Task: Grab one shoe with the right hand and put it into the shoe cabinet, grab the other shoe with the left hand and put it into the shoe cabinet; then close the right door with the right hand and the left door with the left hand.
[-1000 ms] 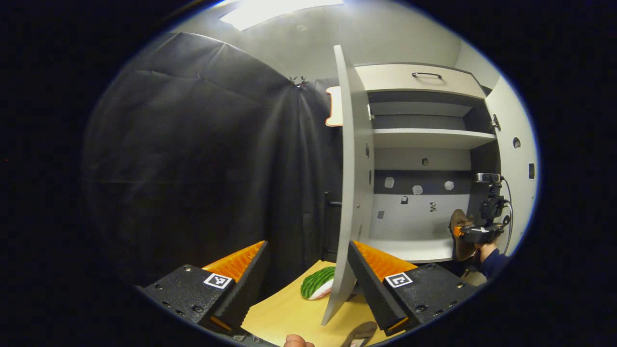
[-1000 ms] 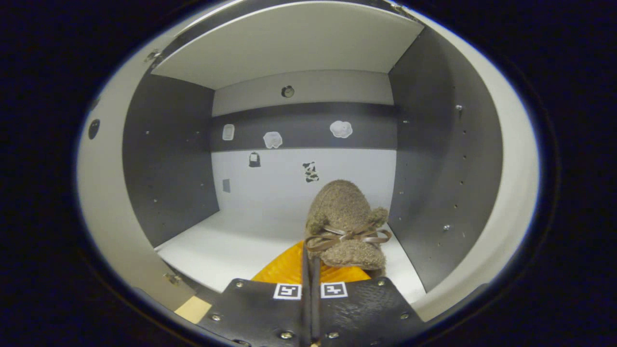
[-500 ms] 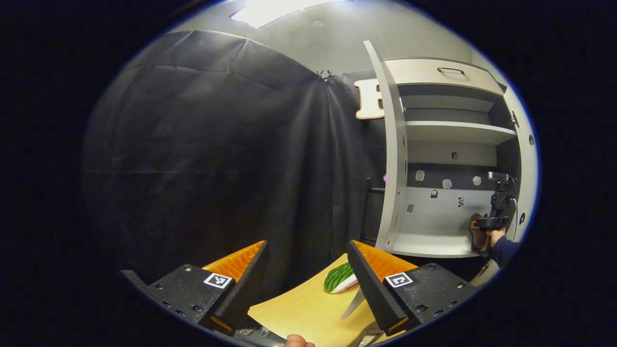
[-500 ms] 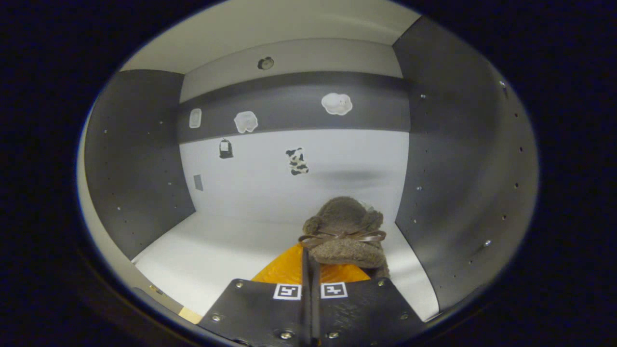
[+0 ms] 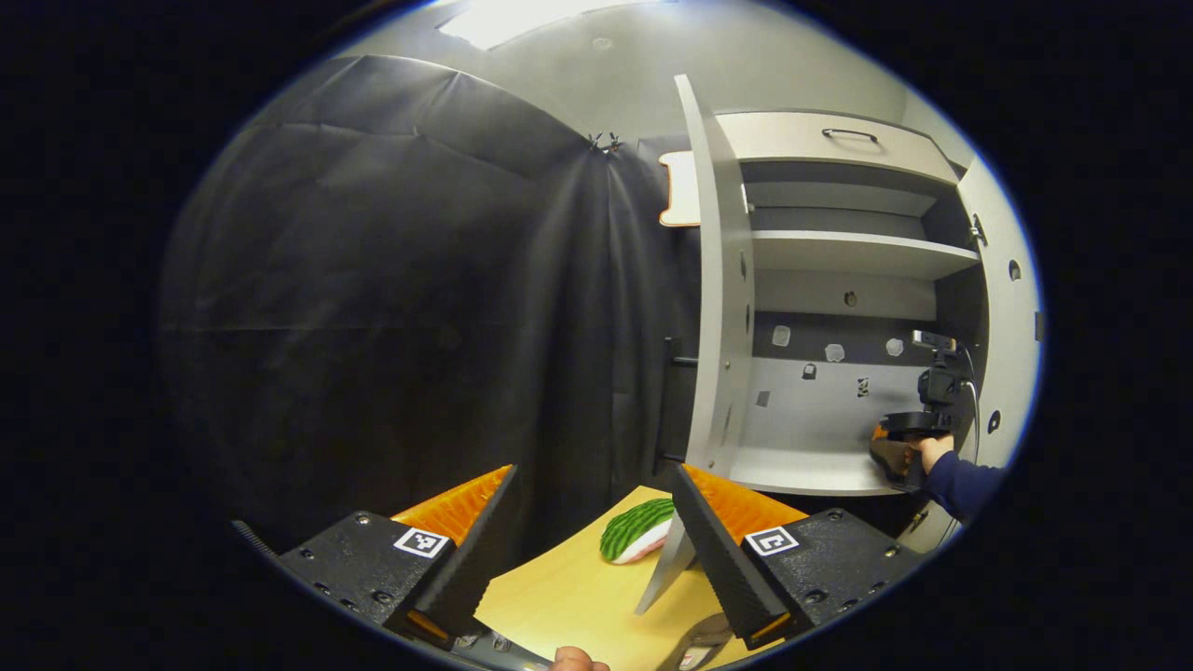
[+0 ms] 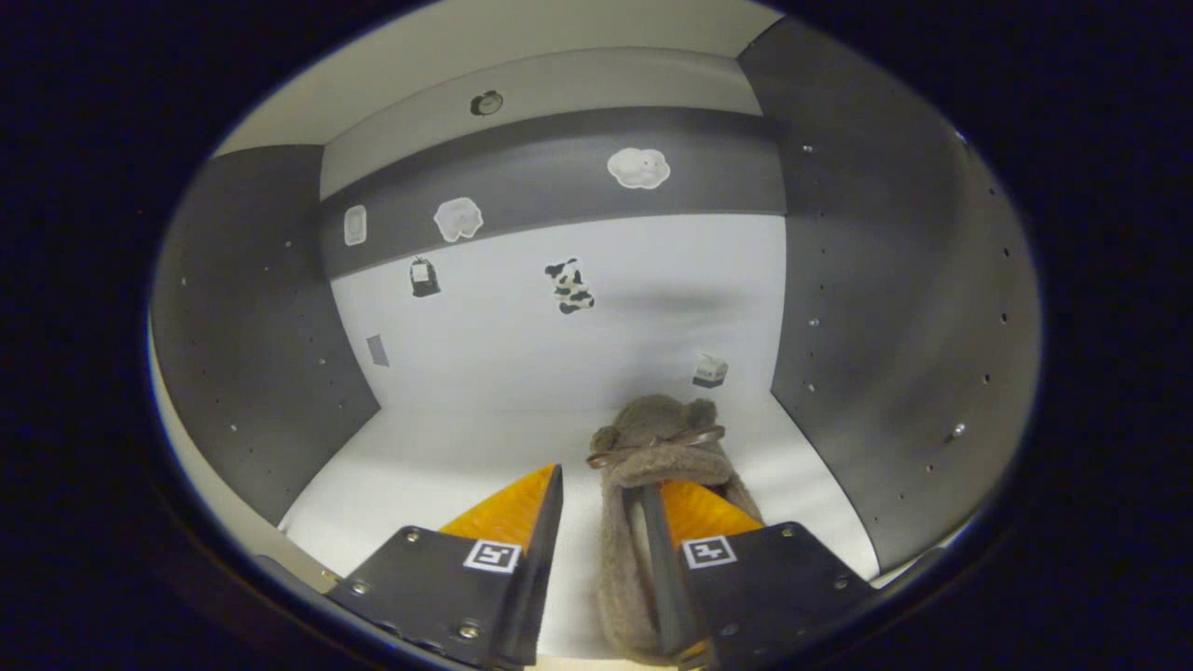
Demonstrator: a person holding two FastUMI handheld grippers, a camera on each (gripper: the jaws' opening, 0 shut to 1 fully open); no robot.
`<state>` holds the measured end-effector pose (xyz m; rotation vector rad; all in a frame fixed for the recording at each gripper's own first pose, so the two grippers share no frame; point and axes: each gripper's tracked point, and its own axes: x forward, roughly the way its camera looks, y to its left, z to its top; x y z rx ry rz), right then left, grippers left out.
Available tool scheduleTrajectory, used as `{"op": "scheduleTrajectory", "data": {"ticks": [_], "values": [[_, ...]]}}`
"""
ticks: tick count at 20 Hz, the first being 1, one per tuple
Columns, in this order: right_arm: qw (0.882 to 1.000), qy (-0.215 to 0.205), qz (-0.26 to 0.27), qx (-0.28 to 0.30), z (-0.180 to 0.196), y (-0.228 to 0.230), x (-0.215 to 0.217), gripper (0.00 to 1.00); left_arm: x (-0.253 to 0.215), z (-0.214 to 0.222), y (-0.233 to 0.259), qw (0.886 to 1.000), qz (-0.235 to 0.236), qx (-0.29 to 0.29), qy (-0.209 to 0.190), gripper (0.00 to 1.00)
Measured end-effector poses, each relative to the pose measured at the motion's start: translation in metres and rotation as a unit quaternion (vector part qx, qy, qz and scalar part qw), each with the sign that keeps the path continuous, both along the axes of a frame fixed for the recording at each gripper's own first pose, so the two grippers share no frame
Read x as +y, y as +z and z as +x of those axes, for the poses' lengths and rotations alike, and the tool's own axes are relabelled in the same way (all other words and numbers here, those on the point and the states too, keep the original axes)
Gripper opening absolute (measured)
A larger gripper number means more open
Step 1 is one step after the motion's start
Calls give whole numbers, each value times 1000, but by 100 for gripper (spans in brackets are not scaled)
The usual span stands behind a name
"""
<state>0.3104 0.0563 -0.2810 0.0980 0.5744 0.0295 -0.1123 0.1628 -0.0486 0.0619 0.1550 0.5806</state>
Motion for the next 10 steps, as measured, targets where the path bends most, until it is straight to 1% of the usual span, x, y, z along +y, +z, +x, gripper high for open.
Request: {"op": "scheduleTrajectory", "data": {"ticks": [3, 4, 5, 6, 7, 10], "values": [[1000, 13, -18, -22, -27, 24, 0, 49, -12, 4, -7, 999, -11, 5, -30, 100], [999, 20, -25, -36, -37, 37, 0, 46, -16, 5, -12, 999, -15, 10, -41, 100], [998, 26, -28, -51, -47, 52, 1, 46, -22, 7, -17, 998, -21, 16, -55, 100], [997, 31, -29, -66, -58, 67, 3, 48, -27, 8, -23, 997, -28, 22, -68, 99], [996, 35, -29, -81, -69, 83, 4, 46, -33, 9, -30, 996, -34, 29, -80, 99], [991, 41, -20, -128, -101, 134, 6, 48, -48, 12, -53, 990, -50, 58, -117, 99]]}}
